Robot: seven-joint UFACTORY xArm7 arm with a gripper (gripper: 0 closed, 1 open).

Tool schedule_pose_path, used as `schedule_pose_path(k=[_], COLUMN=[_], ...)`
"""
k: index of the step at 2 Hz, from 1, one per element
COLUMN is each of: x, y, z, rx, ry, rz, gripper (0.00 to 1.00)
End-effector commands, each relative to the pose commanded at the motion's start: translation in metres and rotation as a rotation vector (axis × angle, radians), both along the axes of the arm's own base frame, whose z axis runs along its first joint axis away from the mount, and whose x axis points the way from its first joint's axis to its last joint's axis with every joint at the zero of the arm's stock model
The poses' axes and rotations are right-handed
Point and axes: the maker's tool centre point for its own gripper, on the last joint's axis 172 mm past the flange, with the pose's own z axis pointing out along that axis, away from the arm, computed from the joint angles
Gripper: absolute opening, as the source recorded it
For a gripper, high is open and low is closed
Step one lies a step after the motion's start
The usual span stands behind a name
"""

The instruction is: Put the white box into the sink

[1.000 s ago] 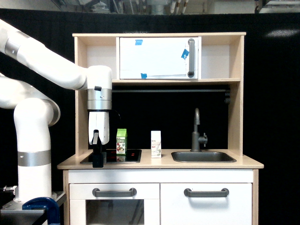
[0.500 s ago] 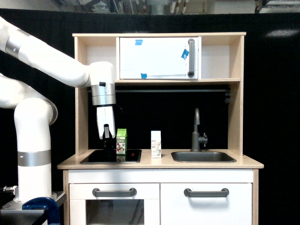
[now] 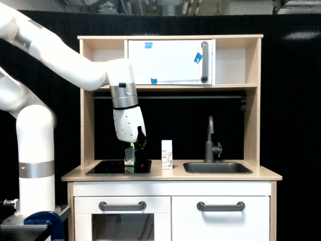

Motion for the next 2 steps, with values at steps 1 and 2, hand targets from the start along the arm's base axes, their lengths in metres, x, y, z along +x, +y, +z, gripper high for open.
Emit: schedule_pose_path(k=[1,2], x=[0.030,0.053], y=[0.026,0.058], z=[0.002,0.022], rx=[0.179,0.385], ry=[-0.038,-0.095], rz=[0.462,0.555], gripper=[1.00,1.00])
